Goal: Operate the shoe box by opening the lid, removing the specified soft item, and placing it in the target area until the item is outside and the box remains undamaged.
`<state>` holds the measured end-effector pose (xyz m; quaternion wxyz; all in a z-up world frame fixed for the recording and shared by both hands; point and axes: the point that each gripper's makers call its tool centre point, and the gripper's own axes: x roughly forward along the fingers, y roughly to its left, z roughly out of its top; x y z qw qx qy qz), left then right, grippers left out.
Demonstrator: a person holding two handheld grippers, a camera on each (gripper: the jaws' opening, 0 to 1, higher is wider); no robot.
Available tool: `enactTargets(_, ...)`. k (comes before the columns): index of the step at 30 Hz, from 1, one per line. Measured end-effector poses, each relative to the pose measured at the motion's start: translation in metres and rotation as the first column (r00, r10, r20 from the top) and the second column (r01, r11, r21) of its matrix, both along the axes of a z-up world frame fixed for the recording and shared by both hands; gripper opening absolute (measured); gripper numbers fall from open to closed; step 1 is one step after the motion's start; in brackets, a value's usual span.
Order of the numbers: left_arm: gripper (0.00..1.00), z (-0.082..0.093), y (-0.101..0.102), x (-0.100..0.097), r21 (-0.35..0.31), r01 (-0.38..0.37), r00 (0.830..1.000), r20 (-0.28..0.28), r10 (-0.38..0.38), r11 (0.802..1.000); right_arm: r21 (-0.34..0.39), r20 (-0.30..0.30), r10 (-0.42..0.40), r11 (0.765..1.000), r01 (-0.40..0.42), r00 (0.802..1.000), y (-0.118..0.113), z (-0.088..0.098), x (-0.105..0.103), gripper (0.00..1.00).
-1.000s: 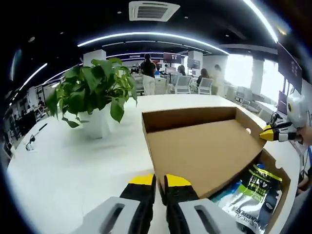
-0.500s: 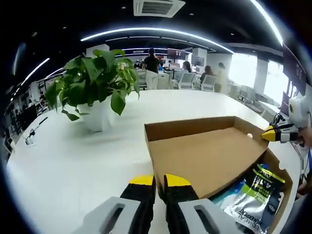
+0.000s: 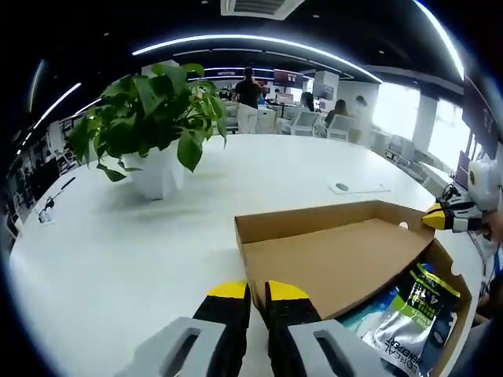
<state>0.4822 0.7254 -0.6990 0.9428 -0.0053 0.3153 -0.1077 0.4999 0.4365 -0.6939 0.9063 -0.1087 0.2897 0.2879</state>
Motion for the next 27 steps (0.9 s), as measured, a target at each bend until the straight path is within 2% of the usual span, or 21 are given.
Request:
enactTargets(13, 0.07, 0.001, -0.002, -0.001, 0.022, 0.003, 1.0, -0.012, -0.003, 1.0, -0.011, 0.001, 0.004, 1.0, -0.004, 1.0, 0.001, 0.003, 0.0, 0.06)
enactTargets(19, 0.08, 0.001, -0.002, -0.003, 0.016, 0.018, 1.0, -0.022, -0.018, 1.0, -0.018, 0.009, 0.045, 0.999, -0.045, 0.999, 0.003, 0.006, -0.004, 0.11)
enactTargets(24, 0.21, 0.004, -0.004, -0.014, 0.003, 0.032, 0.999, -0.035, -0.032, 0.999, -0.022, 0.032, 0.07, 0.997, -0.07, 0.997, 0.003, 0.013, -0.01, 0.15)
enactTargets(27, 0.22, 0.007, -0.002, -0.021, 0.012, 0.036, 0.999, -0.034, -0.036, 0.999, 0.027, 0.035, 0.069, 0.997, -0.07, 0.997, 0.006, 0.021, -0.013, 0.2)
